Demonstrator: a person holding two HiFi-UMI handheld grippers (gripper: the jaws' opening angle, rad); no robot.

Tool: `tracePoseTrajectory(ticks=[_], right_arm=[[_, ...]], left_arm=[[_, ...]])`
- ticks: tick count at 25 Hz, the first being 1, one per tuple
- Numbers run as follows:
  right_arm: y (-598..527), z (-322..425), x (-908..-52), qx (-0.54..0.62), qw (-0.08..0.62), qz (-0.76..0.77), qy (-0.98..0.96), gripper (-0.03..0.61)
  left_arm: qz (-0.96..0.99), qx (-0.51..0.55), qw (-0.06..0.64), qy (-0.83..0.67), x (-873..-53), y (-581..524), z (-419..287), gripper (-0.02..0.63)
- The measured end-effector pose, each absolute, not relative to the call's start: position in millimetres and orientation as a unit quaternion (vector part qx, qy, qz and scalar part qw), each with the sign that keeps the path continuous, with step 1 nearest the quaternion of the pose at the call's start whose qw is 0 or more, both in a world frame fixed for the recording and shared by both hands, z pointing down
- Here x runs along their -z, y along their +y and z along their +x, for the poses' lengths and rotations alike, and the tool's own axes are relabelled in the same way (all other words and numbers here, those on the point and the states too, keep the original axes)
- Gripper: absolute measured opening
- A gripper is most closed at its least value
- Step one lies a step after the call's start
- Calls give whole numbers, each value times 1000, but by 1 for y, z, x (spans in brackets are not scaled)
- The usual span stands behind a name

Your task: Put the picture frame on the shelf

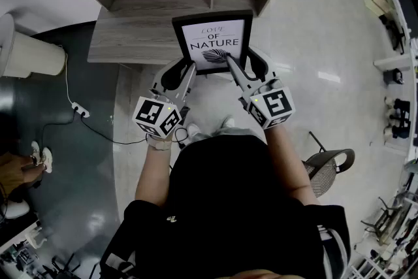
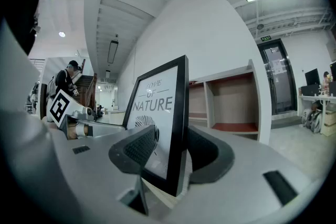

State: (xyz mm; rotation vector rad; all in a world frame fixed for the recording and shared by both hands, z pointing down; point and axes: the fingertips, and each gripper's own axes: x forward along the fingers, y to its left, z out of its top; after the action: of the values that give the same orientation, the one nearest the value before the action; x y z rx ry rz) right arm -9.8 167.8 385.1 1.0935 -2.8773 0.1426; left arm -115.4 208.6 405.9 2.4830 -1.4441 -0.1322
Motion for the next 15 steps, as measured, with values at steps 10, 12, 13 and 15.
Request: tracePoseTrajectory(ticks=[10, 12, 13, 15], right_arm=[[151, 22, -391, -41, 21, 348, -936, 179], [141, 47, -390, -42, 18, 347, -937, 179], [138, 56, -391, -44, 17, 347, -937, 179], [133, 68, -394, -48, 16, 349, -936, 179]], left_arm=[[853, 40, 132, -504, -411, 192, -83, 87], [852, 34, 131, -505, -409, 183, -58, 87], [851, 31, 132, -507, -410, 179, -48, 87], [850, 28, 135, -509, -413, 175, -37, 87]])
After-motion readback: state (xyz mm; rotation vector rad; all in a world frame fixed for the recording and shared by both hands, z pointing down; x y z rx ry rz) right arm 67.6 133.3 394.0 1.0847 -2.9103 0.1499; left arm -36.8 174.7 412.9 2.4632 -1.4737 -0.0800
